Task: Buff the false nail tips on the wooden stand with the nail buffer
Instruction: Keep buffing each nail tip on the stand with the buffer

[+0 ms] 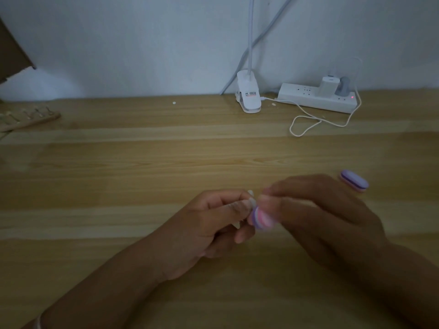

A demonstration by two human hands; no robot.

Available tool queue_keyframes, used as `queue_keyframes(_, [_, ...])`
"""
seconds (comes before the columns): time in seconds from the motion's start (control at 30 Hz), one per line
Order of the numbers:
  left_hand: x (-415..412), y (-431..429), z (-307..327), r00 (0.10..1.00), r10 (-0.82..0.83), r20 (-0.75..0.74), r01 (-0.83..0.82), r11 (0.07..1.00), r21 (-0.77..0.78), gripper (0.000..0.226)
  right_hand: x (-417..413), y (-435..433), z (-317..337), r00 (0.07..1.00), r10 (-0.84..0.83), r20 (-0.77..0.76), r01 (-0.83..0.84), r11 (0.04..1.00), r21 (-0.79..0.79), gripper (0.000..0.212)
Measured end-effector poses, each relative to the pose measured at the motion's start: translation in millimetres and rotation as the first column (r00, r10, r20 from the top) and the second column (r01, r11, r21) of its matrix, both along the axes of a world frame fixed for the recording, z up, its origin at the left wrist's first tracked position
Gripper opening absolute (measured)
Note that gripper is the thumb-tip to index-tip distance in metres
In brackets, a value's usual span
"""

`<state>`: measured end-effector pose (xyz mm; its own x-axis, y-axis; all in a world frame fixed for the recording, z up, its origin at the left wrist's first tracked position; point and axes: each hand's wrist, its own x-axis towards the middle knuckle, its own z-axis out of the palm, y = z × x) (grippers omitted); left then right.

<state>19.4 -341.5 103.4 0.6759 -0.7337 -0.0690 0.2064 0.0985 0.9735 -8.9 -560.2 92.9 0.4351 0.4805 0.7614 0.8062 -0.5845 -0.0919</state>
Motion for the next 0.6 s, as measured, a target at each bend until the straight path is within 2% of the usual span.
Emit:
queue_keyframes(0.07, [0,-1,-2,0.998,0.04,0.058,-0.042,0.999,0.03,0.03,-1,-2,-2,0.999,0.041,-0.007,-0.042,0.995,-0.087,0.032])
queue_keyframes(0.1, [-1,-2,-2,0.993,0.055,0.102,-0.06,0.997,0.045,0.026,2,-6,-3,1.0,0.01,-0.012,-0.011,0.995,-0.103,0.033])
queue_keyframes(0.23, [0,-3,-2,0.958,0.115,0.264,-0.138,0.988,0.073,0.021,8,-11,3,0.989,-0.139,-0.04,0.139,0.99,0.003,0.034])
queue_keyframes(0.3, [0,-5,-3,0.949,0.118,0.293,-0.138,0.989,0.049,0.017,0,-3,0,0.994,-0.084,-0.068,0.083,0.996,-0.012,0.032])
queue_keyframes(0.4, [0,-6,-3,0.941,0.109,0.321,-0.134,0.989,0.056,0.014,-1,-4,2,0.973,-0.016,-0.228,0.023,0.999,0.03,0.025])
queue_keyframes(0.5, [-1,-4,-3,0.929,0.129,0.347,-0.16,0.985,0.06,0.014,4,-7,7,0.982,-0.175,-0.073,0.174,0.985,-0.022,0.025])
queue_keyframes(0.6, [1,-5,-5,0.93,0.164,0.329,-0.184,0.982,0.029,0.011,-4,0,4,0.993,-0.113,-0.029,0.112,0.993,-0.043,0.032])
